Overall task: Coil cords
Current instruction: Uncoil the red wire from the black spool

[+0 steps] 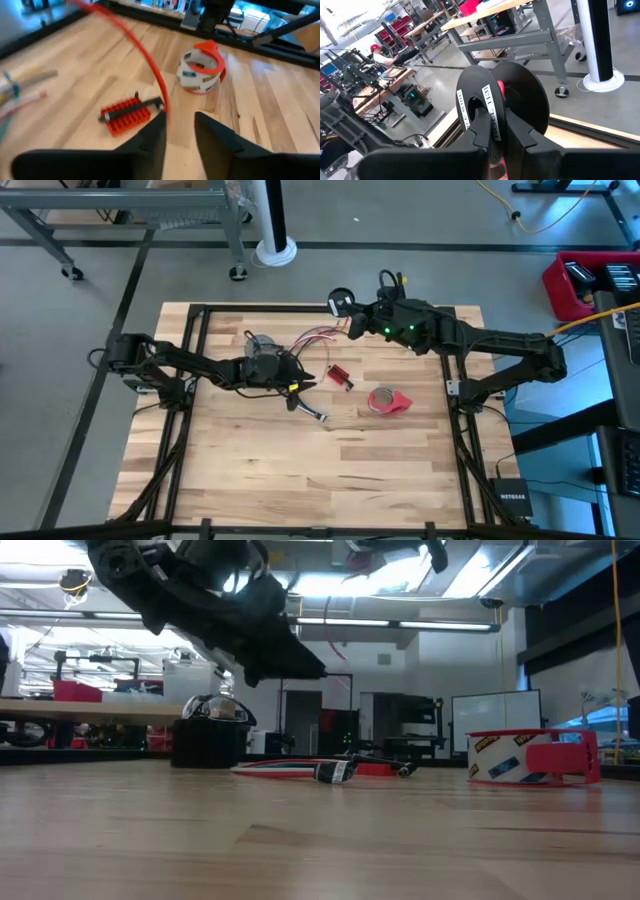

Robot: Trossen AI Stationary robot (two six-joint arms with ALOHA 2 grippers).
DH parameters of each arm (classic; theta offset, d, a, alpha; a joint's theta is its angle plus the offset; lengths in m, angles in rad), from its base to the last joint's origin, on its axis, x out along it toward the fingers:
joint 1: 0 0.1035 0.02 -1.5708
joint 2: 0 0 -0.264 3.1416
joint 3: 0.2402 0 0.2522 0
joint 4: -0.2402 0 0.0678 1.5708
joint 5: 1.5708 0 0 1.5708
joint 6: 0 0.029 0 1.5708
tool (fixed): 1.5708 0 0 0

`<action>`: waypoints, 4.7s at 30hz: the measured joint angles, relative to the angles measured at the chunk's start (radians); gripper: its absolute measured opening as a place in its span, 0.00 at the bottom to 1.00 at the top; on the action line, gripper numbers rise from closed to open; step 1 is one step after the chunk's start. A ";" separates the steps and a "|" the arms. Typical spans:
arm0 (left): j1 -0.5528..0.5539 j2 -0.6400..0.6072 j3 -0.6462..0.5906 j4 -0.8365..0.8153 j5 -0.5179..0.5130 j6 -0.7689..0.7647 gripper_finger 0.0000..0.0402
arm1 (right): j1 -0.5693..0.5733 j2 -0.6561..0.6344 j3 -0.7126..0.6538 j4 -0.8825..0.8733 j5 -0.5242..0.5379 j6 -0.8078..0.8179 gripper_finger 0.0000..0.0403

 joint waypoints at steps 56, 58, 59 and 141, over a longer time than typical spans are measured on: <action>0.091 0.010 0.062 0.244 0.107 -0.285 0.40 | 0.001 0.065 -0.318 0.078 -0.491 -0.049 0.06; 0.089 0.010 0.062 0.242 0.107 -0.285 0.40 | 0.001 0.065 -0.318 0.088 -0.491 -0.049 0.06; 0.089 0.010 0.062 0.245 0.107 -0.279 0.40 | 0.001 0.065 -0.318 0.090 -0.491 -0.049 0.06; 0.101 -0.230 0.035 0.088 0.025 -0.142 0.00 | 0.000 0.029 -0.317 -0.071 -0.420 0.064 0.23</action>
